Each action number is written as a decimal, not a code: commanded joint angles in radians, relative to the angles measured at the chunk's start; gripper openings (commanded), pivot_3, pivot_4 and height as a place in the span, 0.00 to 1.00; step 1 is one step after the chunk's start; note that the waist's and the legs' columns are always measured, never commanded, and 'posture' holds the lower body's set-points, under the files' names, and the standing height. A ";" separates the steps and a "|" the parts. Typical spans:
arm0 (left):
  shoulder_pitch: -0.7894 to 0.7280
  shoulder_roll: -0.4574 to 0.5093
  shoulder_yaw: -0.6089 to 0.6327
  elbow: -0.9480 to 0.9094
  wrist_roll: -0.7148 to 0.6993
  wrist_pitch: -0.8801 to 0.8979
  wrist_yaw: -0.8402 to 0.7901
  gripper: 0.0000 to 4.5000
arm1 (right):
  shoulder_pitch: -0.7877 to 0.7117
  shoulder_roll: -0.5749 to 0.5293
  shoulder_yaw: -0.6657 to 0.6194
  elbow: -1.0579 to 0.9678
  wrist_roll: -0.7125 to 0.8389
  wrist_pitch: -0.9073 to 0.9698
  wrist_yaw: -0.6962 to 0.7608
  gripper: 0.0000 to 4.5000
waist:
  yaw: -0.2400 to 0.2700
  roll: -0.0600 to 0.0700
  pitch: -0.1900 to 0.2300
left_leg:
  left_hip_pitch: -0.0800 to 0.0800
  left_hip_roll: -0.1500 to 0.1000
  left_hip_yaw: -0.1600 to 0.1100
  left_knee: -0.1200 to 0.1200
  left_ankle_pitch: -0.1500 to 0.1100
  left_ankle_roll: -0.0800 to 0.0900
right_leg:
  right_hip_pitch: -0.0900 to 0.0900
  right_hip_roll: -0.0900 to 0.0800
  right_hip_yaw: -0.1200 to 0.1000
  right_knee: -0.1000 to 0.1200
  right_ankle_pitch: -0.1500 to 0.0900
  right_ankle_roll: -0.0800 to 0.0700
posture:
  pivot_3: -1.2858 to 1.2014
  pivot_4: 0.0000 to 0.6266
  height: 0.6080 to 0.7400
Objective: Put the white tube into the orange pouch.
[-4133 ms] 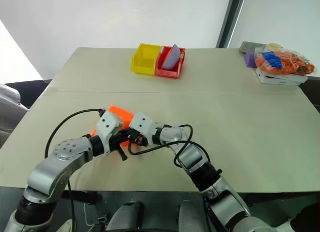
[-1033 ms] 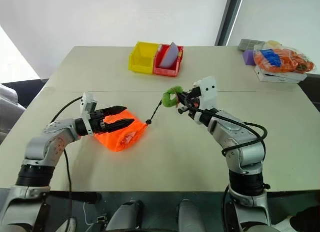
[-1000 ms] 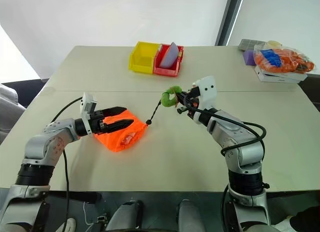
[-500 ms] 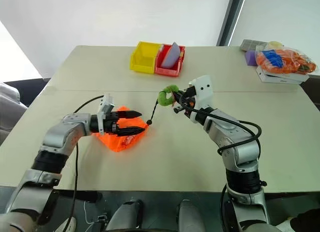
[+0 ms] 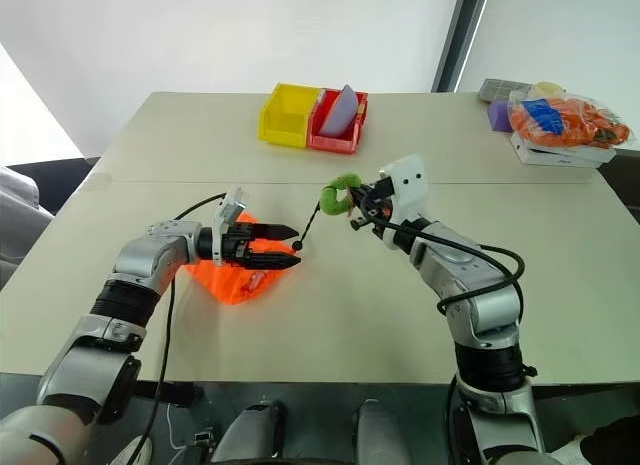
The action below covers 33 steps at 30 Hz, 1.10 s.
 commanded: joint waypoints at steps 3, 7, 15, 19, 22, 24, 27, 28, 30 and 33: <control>-0.027 -0.001 0.004 0.001 0.009 0.006 -0.023 0.99 | 0.052 -0.014 -0.047 -0.048 0.028 -0.070 0.034 0.00 | -0.001 0.000 0.000 | 0.000 0.000 0.000 0.000 0.000 0.000 | 0.000 0.000 0.000 0.000 0.000 0.000 | 0.52 0.24 1.00; -0.039 -0.005 0.003 0.028 0.020 0.012 -0.027 0.99 | 0.080 -0.013 -0.046 -0.052 0.036 -0.093 0.051 0.00 | -0.003 0.000 0.000 | 0.000 0.000 0.000 0.000 0.000 0.000 | 0.000 0.001 0.001 0.001 0.000 0.000 | 0.52 0.24 1.00; -0.061 -0.011 0.006 0.049 0.012 0.069 -0.042 0.99 | 0.085 -0.008 -0.029 -0.047 0.042 -0.117 0.063 0.00 | -0.001 0.000 0.000 | 0.000 0.001 0.000 0.000 0.000 0.000 | 0.000 0.001 0.001 0.001 0.000 0.000 | 0.52 0.24 1.00; -0.066 -0.020 0.016 0.055 -0.005 0.117 -0.048 0.99 | 0.081 -0.009 -0.025 -0.042 0.045 -0.120 0.066 0.00 | -0.002 0.000 0.000 | 0.000 0.001 0.000 0.000 0.000 0.000 | 0.000 0.001 0.001 0.001 0.000 0.000 | 0.52 0.24 1.00; -0.068 -0.029 0.025 0.057 -0.013 0.150 -0.045 0.81 | 0.078 -0.010 -0.021 -0.038 0.045 -0.120 0.069 0.00 | -0.002 0.000 0.000 | 0.000 0.001 0.000 0.000 0.000 0.000 | 0.000 0.001 0.001 0.001 0.000 0.000 | 0.52 0.24 1.00; -0.065 -0.034 0.021 0.053 -0.001 0.143 -0.032 0.71 | 0.078 -0.011 -0.018 -0.037 0.044 -0.121 0.070 0.00 | -0.002 0.000 0.000 | 0.000 0.001 0.000 0.000 0.000 0.000 | 0.000 0.001 0.001 0.001 0.000 0.000 | 0.52 0.24 1.00; -0.063 -0.042 0.021 0.049 0.003 0.140 -0.026 0.71 | 0.079 -0.009 -0.014 -0.040 0.043 -0.119 0.069 0.00 | -0.001 0.000 0.000 | 0.000 0.001 0.000 0.000 0.000 0.000 | 0.000 0.001 0.001 0.001 0.000 0.000 | 0.52 0.24 1.00; -0.063 -0.043 0.022 0.048 0.001 0.143 -0.027 0.71 | 0.080 -0.009 -0.013 -0.041 0.043 -0.119 0.068 0.00 | -0.001 0.000 0.000 | 0.000 0.001 0.000 0.000 0.000 0.000 | 0.000 0.001 0.001 0.001 0.000 0.000 | 0.52 0.24 1.00; -0.065 -0.043 0.019 0.049 0.001 0.146 -0.033 0.71 | 0.079 -0.009 -0.012 -0.041 0.042 -0.117 0.067 0.00 | -0.002 0.000 0.000 | 0.000 0.001 0.000 0.000 0.000 0.000 | 0.000 0.001 0.001 0.001 0.000 0.000 | 0.52 0.24 1.00; -0.064 -0.037 0.003 0.048 0.016 0.136 -0.042 0.71 | 0.078 -0.009 -0.012 -0.040 0.042 -0.116 0.065 0.00 | -0.002 0.000 0.000 | 0.000 0.001 0.000 0.000 0.000 0.000 | 0.000 0.001 0.001 0.001 0.000 0.000 | 0.52 0.24 1.00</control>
